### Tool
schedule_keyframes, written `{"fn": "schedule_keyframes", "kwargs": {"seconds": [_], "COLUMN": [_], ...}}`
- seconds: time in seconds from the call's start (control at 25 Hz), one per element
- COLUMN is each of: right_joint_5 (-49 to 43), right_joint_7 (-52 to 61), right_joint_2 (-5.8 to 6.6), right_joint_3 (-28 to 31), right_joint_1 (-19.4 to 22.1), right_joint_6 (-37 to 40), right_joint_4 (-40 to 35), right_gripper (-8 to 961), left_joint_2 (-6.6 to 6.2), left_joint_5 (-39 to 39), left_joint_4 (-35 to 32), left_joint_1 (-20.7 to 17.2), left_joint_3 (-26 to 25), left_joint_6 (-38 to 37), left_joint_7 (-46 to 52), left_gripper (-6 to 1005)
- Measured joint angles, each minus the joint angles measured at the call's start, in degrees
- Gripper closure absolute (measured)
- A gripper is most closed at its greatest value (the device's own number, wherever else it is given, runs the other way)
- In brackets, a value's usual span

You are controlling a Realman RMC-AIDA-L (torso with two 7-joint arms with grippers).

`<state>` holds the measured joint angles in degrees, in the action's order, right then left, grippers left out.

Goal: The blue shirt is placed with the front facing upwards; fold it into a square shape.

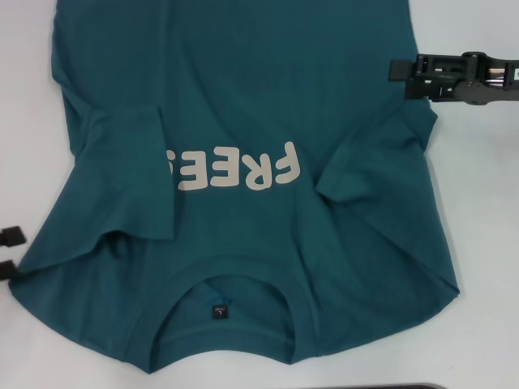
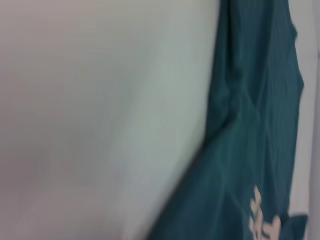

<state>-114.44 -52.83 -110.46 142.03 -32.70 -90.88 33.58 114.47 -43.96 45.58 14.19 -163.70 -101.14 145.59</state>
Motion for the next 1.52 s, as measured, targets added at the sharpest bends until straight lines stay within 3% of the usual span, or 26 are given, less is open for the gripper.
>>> {"fn": "schedule_keyframes", "kwargs": {"seconds": [0.88, 1.52], "right_joint_5": [0.0, 0.4], "right_joint_7": [-0.3, -0.4], "right_joint_2": [-0.02, 0.05], "right_joint_3": [0.0, 0.0], "right_joint_1": [0.3, -0.2], "right_joint_6": [0.8, 1.0], "right_joint_4": [0.0, 0.1], "right_gripper": [26, 26], "left_joint_2": [0.31, 0.57], "left_joint_5": [1.8, 2.9], "left_joint_4": [0.7, 0.1], "left_joint_1": [-0.5, -0.2], "left_joint_3": [2.1, 3.1], "left_joint_6": [5.4, 3.4], "left_joint_7": [-0.2, -0.2], "left_gripper": [342, 343]}}
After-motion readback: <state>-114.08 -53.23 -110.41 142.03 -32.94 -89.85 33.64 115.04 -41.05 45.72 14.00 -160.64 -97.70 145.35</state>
